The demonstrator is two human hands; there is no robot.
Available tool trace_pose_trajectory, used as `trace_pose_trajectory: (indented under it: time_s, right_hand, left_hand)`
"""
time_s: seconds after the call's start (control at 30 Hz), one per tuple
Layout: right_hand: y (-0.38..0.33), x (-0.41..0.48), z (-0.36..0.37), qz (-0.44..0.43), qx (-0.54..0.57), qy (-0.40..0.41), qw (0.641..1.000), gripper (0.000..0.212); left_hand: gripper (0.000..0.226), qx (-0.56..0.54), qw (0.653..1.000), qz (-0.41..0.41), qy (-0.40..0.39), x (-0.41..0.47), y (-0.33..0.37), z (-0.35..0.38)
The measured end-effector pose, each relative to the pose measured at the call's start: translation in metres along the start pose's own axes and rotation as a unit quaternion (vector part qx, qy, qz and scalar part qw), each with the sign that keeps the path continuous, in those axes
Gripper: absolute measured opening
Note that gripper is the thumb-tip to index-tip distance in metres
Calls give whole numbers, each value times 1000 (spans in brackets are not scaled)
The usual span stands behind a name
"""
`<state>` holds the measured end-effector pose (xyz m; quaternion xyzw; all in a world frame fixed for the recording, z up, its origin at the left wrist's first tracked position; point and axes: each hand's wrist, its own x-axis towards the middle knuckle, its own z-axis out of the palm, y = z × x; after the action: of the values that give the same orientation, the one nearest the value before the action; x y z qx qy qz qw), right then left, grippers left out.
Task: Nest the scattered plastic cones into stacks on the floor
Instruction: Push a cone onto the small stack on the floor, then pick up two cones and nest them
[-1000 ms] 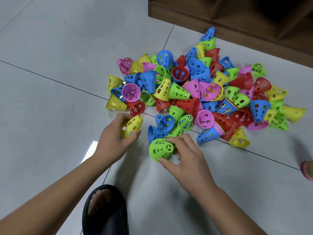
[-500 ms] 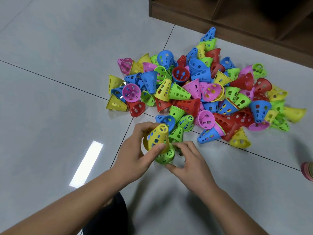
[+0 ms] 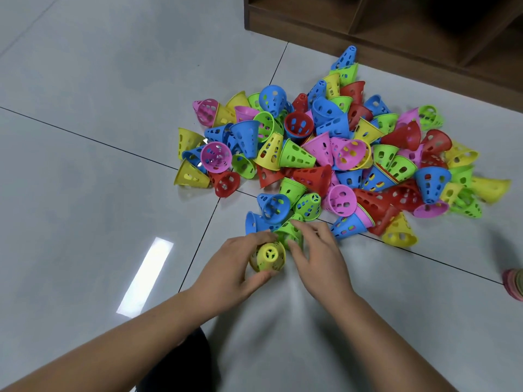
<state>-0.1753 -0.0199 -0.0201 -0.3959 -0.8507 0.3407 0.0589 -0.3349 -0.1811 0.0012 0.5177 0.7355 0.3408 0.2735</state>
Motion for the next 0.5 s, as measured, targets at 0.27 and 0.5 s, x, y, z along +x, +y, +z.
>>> trace_pose_trajectory:
  time_s: [0.27,0.5]
  right_hand:
    - [2,8,14,19,-2,-27,999,23]
    - [1,0,10,49,-13,-1,999,20]
  left_hand:
    - [49,-45,998,-17,51,24,0,-18]
    - [37,64,994,-65,64,72,-21,-11]
